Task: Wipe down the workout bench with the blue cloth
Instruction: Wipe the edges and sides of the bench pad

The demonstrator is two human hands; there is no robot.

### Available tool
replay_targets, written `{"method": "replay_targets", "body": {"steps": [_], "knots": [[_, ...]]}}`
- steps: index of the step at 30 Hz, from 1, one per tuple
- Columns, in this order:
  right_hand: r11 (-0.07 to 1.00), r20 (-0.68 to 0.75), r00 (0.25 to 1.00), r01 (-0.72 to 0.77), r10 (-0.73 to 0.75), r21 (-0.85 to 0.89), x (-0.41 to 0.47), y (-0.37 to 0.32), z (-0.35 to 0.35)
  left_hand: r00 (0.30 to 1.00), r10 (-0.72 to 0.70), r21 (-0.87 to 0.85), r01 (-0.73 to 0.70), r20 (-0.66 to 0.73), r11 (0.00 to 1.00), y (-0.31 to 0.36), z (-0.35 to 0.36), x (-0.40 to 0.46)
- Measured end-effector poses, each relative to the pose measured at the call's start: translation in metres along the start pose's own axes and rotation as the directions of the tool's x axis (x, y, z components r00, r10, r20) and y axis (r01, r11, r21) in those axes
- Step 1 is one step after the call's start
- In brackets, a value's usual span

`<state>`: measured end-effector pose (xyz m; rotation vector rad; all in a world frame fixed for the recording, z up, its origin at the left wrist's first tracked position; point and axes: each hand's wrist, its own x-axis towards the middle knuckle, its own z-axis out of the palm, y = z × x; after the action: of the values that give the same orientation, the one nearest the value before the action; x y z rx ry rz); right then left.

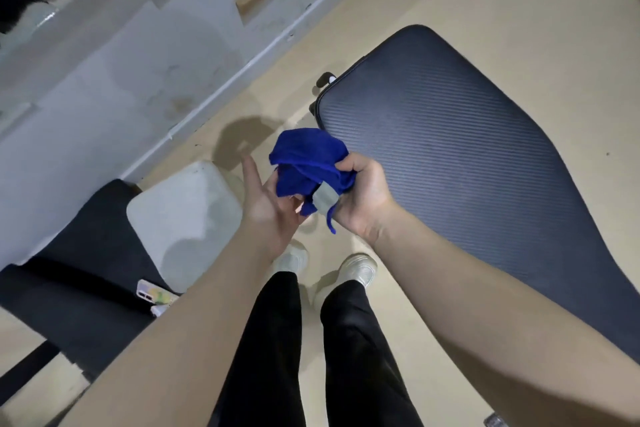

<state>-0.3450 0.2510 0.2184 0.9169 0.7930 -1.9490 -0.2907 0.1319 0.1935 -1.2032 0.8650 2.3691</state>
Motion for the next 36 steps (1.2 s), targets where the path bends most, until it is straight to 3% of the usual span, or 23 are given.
{"method": "replay_targets", "body": {"steps": [4,7,9,13,16,18,20,25,27,30,33,36], "knots": [[0.997,-0.019,0.999,-0.038,0.039,0.066,0.031,0.027,-0.003,1.0,0.021,0.368,-0.012,-0.019,0.93,0.023,-0.019,0.031],[0.998,-0.143,0.988,-0.059,0.057,-0.009,0.06,0.04,-0.013,0.988,0.071,0.455,-0.001,-0.136,0.891,0.04,-0.027,0.061],[0.997,-0.201,0.978,-0.048,0.058,0.057,0.078,0.046,-0.021,0.955,0.108,0.479,0.039,-0.276,0.877,0.044,-0.025,0.084],[0.932,-0.281,0.96,0.107,-0.006,0.347,0.106,0.039,-0.019,0.942,0.068,0.457,0.095,-0.328,0.885,0.049,-0.008,0.122],[0.762,-0.301,0.951,0.247,-0.072,0.598,0.116,0.031,-0.012,0.945,0.117,0.514,0.06,-0.305,0.856,0.054,0.018,0.138],[0.695,-0.324,0.944,0.273,-0.061,0.665,0.113,0.032,-0.011,0.923,0.263,0.655,-0.015,-0.283,0.756,0.048,0.032,0.146],[0.684,-0.377,0.926,0.285,-0.016,0.672,0.103,0.037,-0.021,0.899,0.362,0.809,-0.016,-0.245,0.588,0.028,0.037,0.142],[0.747,-0.511,0.851,0.259,0.123,0.613,0.081,0.042,-0.061,0.945,0.228,0.881,0.106,-0.233,0.461,-0.025,0.019,0.127],[0.747,-0.487,0.866,0.248,0.114,0.616,0.08,0.041,-0.062,0.94,0.241,0.881,0.106,-0.239,0.462,-0.025,0.02,0.126],[0.753,-0.373,0.928,0.241,0.006,0.613,0.093,0.038,-0.032,0.901,0.376,0.901,0.036,-0.217,0.433,0.005,0.023,0.134],[0.701,-0.275,0.956,0.267,-0.105,0.661,0.105,0.029,0.0,0.853,0.465,0.853,-0.048,-0.236,0.52,0.043,0.032,0.147],[0.657,-0.307,0.946,0.294,-0.099,0.694,0.102,0.02,-0.002,0.857,0.488,0.866,-0.111,-0.165,0.487,0.045,0.055,0.146]]}}
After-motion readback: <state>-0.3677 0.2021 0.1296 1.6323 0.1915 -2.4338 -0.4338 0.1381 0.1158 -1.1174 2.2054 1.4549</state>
